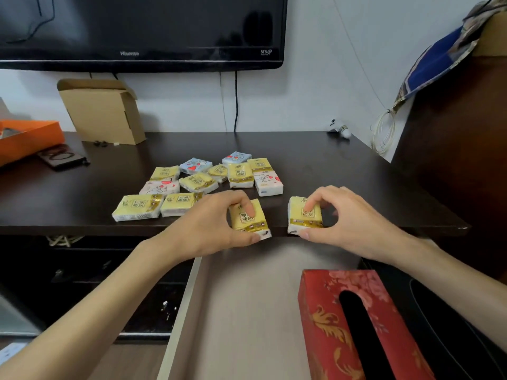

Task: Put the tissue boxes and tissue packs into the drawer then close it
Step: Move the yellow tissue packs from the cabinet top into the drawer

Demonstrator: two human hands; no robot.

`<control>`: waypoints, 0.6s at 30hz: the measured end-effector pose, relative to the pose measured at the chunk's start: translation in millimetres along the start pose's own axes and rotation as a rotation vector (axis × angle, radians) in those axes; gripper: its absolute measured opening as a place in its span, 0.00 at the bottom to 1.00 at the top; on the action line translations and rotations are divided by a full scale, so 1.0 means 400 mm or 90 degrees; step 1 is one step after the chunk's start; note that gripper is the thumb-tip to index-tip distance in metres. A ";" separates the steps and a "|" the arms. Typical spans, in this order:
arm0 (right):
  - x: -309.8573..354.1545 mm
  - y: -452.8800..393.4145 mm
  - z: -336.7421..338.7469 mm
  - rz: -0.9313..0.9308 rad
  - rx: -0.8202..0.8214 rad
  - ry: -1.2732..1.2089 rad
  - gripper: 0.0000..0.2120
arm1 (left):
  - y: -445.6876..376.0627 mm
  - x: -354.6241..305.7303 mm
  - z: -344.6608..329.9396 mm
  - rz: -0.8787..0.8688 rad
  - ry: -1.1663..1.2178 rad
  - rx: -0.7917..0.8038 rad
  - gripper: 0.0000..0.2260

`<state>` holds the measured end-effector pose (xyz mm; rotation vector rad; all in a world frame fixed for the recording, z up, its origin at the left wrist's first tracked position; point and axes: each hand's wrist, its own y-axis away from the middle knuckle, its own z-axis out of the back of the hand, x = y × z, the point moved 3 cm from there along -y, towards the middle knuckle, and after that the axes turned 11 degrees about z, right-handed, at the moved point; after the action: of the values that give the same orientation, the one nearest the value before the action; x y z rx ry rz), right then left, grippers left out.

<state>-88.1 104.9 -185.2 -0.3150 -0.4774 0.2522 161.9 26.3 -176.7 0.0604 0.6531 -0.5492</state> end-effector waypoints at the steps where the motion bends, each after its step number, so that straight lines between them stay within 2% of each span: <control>1: 0.019 0.011 -0.006 0.014 -0.008 -0.014 0.22 | 0.022 0.007 0.002 -0.005 0.028 0.012 0.17; 8: 0.144 0.077 -0.078 0.106 0.078 -0.014 0.22 | 0.129 0.082 -0.053 -0.033 0.026 0.111 0.19; 13: 0.152 0.066 -0.144 0.075 0.167 0.037 0.20 | 0.124 0.126 -0.112 -0.027 -0.122 0.143 0.18; 18: 0.122 0.043 -0.204 0.011 0.300 0.130 0.18 | 0.113 0.151 -0.153 -0.086 -0.239 0.113 0.18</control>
<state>-9.4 116.3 -240.1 0.1159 -0.2022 0.3367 189.9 50.3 -266.5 0.0773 0.2427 -0.7268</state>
